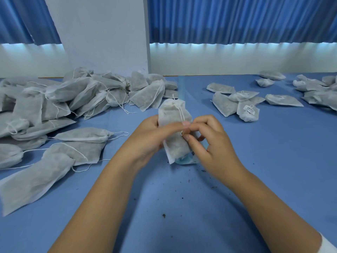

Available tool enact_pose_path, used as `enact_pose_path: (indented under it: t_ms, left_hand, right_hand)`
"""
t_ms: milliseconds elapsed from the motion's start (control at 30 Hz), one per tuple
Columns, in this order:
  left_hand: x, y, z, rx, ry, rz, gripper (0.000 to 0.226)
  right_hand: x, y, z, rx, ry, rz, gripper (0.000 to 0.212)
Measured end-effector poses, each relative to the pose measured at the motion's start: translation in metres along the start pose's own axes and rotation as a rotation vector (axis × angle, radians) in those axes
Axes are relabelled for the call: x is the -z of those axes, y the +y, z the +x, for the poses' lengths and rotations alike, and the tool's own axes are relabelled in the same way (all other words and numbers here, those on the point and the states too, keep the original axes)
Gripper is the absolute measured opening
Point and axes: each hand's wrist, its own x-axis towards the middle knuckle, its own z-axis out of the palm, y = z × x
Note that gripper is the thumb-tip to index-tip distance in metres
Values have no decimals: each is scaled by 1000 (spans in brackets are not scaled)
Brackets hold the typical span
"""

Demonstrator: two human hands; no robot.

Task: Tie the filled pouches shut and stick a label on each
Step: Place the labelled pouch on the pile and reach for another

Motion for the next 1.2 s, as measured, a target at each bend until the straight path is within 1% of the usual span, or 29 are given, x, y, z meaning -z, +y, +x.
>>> enact_pose_path:
  t_ms: [133,200,267,300,367,467,600,733,833,933,1033,1133,1167,1200]
  left_hand:
    - [0,-7,6,-39,200,51,9]
    - [4,-9,10,-51,290,47,7]
    - [11,-10,13,-62,362,9,6]
    - [13,-11,14,-69,386,-5,6]
    - [17,-12,16,-70,410,-6,7]
    - [19,-15,19,-52,413,-3,10]
    - [21,-18,23,18,435,-18,12]
    - [21,-19,25,142,387,-80,11]
    - [21,-20,27,169,329,-125,9]
    - [17,-23,27,179,253,-106,7]
    - [17,-25,30,128,286,-71,10]
    - [25,-23,30,21,341,-123,11]
    - [27,-22,31,-14,331,-142,12]
    - [27,-22,31,-31,302,-149,19]
  right_hand:
    - [5,-2,0,-44,-34,75,7]
    - [9,-2,2,-118,-8,121,19]
    - [14,0,4,-259,45,163,31]
    - [17,2,6,-343,60,181,34]
    - [21,7,9,-509,40,232,33]
    - [22,12,10,-709,-70,291,37]
    - [20,18,8,-828,-193,312,57]
    - [18,23,8,-858,-230,436,55]
    - [14,26,8,-838,-244,417,58]
    - [10,26,7,-840,-284,374,62]
    - [8,25,7,-852,-293,347,57]
    - [8,25,7,-843,-294,361,50]
    - [8,25,8,-835,-296,367,48]
    - [7,26,8,-828,-297,371,48]
